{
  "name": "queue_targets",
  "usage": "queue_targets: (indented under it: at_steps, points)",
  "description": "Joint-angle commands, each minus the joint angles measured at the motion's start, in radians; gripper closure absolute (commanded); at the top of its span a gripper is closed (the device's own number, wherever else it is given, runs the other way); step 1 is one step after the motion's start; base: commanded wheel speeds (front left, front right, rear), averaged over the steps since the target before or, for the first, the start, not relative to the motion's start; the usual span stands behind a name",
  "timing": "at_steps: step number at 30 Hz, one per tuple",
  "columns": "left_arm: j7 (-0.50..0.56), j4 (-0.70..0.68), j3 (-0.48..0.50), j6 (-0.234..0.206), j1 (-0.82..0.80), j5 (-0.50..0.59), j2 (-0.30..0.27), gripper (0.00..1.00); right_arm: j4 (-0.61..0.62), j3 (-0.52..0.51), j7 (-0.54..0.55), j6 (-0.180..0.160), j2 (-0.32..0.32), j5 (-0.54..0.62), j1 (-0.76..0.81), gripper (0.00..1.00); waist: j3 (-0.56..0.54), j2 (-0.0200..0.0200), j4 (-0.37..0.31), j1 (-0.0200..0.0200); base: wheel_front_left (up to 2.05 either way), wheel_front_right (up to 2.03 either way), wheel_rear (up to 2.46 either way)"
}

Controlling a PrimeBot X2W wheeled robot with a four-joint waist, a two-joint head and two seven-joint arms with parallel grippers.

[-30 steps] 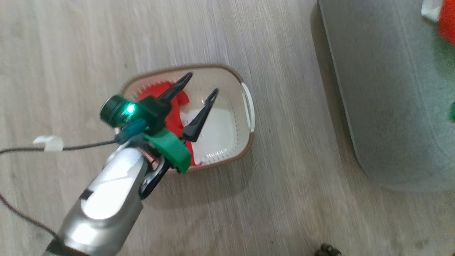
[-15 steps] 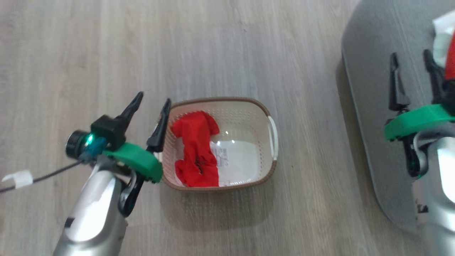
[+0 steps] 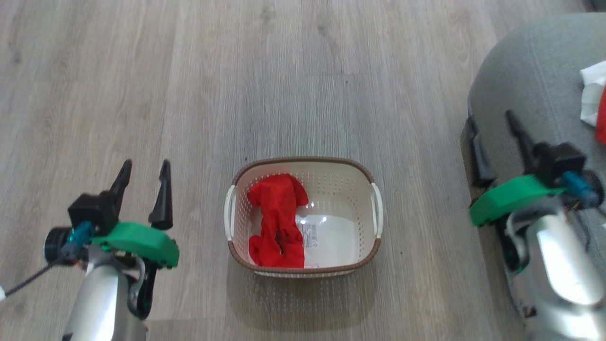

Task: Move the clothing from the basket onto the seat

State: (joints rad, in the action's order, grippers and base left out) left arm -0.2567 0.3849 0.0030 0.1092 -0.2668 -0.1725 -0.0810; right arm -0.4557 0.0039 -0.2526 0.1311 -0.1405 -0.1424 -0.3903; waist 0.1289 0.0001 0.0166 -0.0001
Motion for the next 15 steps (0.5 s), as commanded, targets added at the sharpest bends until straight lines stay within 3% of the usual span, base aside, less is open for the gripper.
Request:
queue_targets:
  at_steps: [1, 15]
  points:
    - [-0.005, -0.038, 0.041, -0.007, -0.013, 0.013, -0.008, 0.0, 0.029, 0.027, -0.009, 0.0, 0.009, -0.007, -0.005, 0.0, -0.008, -0.0001, -0.001, 0.0001, 0.0, 0.0, 0.0]
    - [-0.005, -0.058, 0.119, -0.002, 0.083, 0.068, 0.023, 0.0, 0.023, 0.055, -0.009, 0.0, 0.037, -0.02, 0.09, 0.0, -0.063, -0.0001, -0.008, 0.0001, 0.0, 0.0, 0.0]
